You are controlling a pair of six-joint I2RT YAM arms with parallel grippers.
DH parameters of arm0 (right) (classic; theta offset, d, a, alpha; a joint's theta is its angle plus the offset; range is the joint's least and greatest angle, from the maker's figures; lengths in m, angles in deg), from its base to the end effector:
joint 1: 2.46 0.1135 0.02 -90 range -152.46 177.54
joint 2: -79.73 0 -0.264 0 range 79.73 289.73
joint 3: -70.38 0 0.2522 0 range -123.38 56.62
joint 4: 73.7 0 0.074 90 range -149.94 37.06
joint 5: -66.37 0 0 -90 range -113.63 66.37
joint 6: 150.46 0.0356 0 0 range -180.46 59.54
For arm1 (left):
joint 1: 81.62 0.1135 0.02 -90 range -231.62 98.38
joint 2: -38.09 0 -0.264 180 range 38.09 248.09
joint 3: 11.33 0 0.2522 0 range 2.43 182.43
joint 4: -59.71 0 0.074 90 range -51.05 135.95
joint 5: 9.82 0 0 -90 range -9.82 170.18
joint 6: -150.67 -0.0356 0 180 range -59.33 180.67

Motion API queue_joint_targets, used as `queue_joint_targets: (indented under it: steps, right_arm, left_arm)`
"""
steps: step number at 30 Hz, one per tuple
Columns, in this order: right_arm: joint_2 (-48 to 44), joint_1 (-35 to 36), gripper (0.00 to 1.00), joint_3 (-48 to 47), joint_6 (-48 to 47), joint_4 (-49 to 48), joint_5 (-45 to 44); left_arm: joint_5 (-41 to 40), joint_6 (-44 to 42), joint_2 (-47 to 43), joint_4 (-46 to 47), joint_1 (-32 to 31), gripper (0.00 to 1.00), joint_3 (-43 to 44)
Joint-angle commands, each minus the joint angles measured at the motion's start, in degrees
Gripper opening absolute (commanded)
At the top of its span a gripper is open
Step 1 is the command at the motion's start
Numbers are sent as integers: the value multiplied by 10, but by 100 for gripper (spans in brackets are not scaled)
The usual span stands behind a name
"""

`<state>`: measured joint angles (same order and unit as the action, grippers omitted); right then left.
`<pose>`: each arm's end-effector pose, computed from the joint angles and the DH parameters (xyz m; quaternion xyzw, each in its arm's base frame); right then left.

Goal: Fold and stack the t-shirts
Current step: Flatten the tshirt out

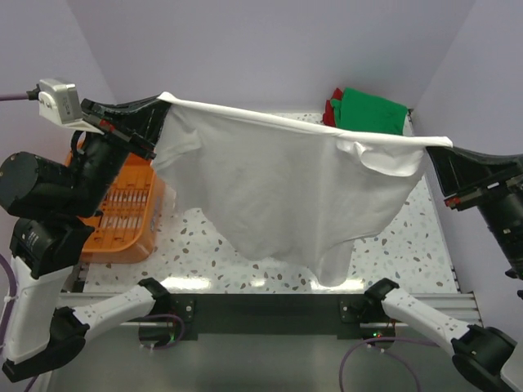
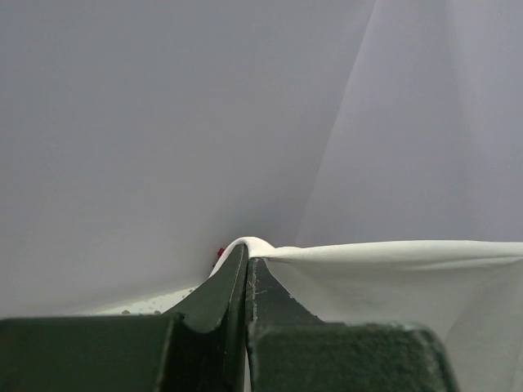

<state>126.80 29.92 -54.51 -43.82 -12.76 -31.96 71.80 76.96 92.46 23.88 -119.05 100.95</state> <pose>0.0010 -0.0055 0.5850 -0.0236 0.5965 0.2930 0.7469 0.0837 -0.0575 0.5828 0.0426 0.5588 -0.3373 0.7564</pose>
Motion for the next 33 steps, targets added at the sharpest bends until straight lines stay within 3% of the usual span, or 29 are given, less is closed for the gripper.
queue_joint_targets:
  steps: [1,3,7,9,10,11,12,14,15,16,17,18,19,20,22,23,27,33]
  right_arm:
    - [44,0,0,-35,-26,-5,-90]
    - [74,0,0,-51,-34,3,-145]
    - [205,0,0,-49,-65,19,-359]
    - [249,-7,0,-13,-76,3,-390]
    - [267,-42,0,3,-72,-12,-376]
    - [305,-72,0,36,-62,-18,-273]
    - [322,-123,0,60,-42,-32,-225]
    - [377,-136,0,130,-45,-96,-153]
    - [397,-136,1,145,-46,-113,-134]
    - [424,-138,4,158,-48,-137,-115]
    - [470,-138,8,159,-50,-146,-99]
    - [499,-138,15,153,-51,-149,-98]
    - [522,-138,29,119,-56,-123,-99]
    - [542,-138,60,100,-57,-104,-99]
    - [565,-139,75,89,-55,-91,-102]
    - [559,-139,98,97,-56,-96,-102]
    - [485,-138,99,168,-39,-122,-79]
    - [375,-122,99,339,48,-106,-27]
  left_arm:
    - [-5,-14,10,2,2,0,20]
    - [-51,-15,29,4,2,0,8]
    - [-162,0,92,-11,3,0,-22]
    - [-199,11,150,-30,24,0,-47]
    - [-184,39,170,-32,48,0,-60]
    - [-141,52,212,-32,95,0,-95]
    - [-136,74,236,-22,113,0,-114]
    - [-152,77,331,-21,135,4,-127]
    - [-149,76,368,-44,141,42,-114]
    - [-154,78,438,-63,143,66,-96]
    - [-160,80,469,-80,144,99,-56]
    - [-157,77,495,-105,144,100,-37]
    - [-154,79,526,-112,144,100,-21]
    - [-147,77,532,-113,144,100,-7]
    - [-146,82,525,-112,144,100,-10]
    - [-146,82,516,-103,144,100,-30]
    - [-127,80,462,-51,144,100,-97]
    - [-106,104,414,-62,143,100,-165]
